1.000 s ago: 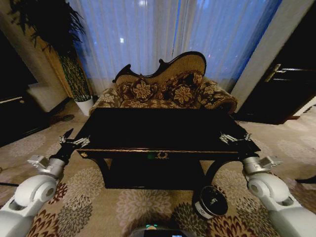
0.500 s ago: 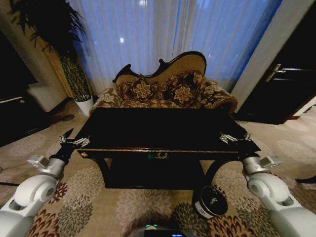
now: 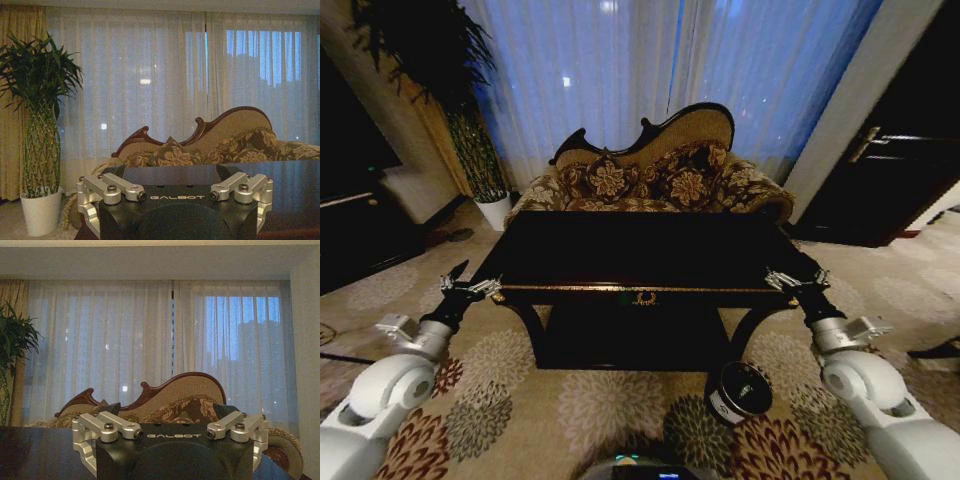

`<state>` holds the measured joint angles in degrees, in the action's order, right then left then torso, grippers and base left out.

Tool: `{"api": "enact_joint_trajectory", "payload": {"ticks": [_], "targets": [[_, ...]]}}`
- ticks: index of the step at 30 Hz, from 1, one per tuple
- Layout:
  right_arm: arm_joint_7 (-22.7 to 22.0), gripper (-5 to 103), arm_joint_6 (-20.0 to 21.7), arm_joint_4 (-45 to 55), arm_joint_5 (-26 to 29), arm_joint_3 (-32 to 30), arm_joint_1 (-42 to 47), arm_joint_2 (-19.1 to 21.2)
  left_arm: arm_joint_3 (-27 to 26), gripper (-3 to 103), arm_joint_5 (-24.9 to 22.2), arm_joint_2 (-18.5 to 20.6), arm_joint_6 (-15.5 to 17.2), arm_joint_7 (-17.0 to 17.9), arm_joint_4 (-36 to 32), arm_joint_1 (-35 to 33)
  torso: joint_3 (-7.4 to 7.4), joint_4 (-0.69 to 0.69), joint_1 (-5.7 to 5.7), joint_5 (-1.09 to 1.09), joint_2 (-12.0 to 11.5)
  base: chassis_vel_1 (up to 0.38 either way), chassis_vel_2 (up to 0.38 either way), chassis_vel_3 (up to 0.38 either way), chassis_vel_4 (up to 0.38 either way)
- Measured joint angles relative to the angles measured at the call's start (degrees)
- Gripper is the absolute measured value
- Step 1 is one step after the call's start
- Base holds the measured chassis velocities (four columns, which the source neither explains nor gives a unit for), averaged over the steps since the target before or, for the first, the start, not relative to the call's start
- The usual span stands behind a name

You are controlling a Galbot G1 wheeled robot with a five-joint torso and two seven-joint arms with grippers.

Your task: Move to the front of the table and place the trash on the table into the trash bin.

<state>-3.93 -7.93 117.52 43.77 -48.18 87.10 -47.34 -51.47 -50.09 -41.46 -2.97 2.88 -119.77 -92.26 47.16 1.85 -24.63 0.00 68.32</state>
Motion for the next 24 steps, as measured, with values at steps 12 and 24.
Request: {"api": "enact_joint_trajectory", "payload": {"ticks": [12, 24], "targets": [[0.0, 100, 0.0, 0.0, 0.0, 0.0, 0.0, 0.0, 0.0, 100, 0.0, 0.0, 0.0, 0.0, 0.0, 0.0, 0.02, 0.00, -0.02, 0.00, 0.0, 0.151, -0.161, -0.147, 0.154], [0.0, 100, 0.0, 0.0, 0.0, 0.0, 0.0, 0.0, 0.0, 100, 0.0, 0.0, 0.0, 0.0, 0.0, 0.0, 0.01, 0.00, -0.01, 0.01, 0.0, 0.182, -0.183, -0.169, 0.182]]}}
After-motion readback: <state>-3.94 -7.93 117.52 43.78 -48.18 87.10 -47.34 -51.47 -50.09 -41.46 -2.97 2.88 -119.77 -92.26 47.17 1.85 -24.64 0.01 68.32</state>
